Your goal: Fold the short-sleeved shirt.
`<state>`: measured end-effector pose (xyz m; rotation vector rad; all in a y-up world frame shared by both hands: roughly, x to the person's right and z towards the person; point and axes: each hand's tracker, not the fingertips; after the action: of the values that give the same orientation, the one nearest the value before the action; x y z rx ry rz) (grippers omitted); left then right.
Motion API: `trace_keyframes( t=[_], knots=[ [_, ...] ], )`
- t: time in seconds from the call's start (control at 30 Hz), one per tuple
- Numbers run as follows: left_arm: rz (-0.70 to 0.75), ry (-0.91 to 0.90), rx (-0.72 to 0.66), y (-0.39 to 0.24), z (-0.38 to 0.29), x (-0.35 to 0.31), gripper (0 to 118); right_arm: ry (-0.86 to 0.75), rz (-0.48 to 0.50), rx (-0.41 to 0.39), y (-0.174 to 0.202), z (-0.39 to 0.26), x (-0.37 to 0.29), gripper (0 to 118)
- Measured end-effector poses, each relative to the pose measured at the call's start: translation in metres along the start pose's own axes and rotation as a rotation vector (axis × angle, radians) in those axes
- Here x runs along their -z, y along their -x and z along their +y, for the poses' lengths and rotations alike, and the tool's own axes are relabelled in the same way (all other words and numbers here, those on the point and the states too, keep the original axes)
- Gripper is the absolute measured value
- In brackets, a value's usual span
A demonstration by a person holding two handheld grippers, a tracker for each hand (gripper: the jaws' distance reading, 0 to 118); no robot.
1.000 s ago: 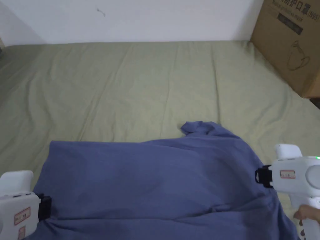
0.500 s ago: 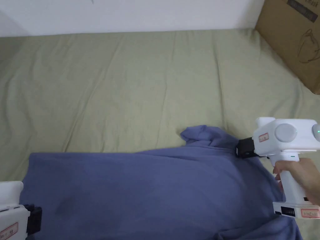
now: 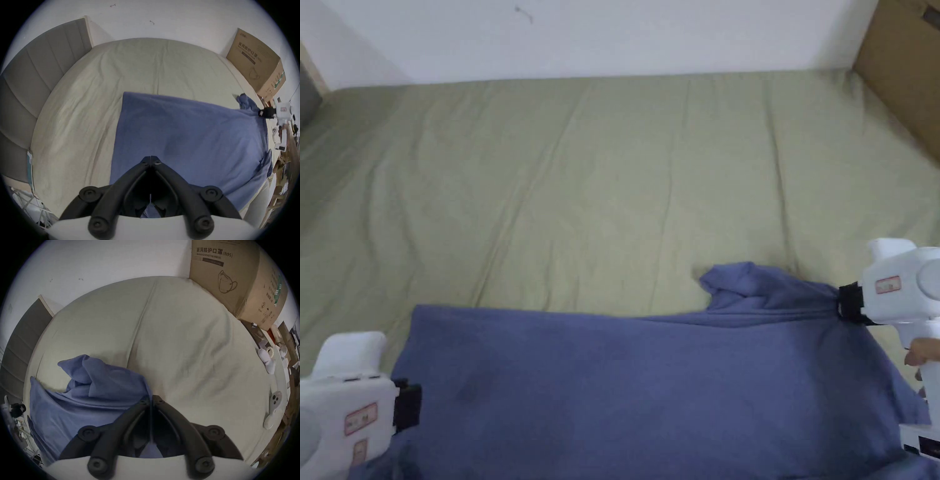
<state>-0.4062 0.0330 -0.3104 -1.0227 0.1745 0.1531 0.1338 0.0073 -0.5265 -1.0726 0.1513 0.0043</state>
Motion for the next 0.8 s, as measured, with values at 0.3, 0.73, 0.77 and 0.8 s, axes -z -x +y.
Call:
trace_keyframes(
  t=[0.3, 0.73, 0.77, 0.8],
  knots=[
    [-0.023, -0.035, -0.054, 0.022, 0.095, 0.059, 83, 0.001, 0.005, -0.004, 0.000, 0.000, 0.003, 2],
    [0.045, 0.123, -0.024, 0.018, 0.115, 0.114, 28, -0.007, 0.024, 0.023, -0.003, 0.002, -0.001, 2],
    [0.013, 0.119, -0.035, 0.018, 0.117, 0.111, 2, -0.015, 0.028, 0.034, -0.003, 0.002, -0.004, 2],
    [-0.023, 0.126, -0.084, 0.018, 0.118, 0.108, 2, -0.023, 0.039, 0.043, -0.004, 0.003, -0.009, 2]
  ],
)
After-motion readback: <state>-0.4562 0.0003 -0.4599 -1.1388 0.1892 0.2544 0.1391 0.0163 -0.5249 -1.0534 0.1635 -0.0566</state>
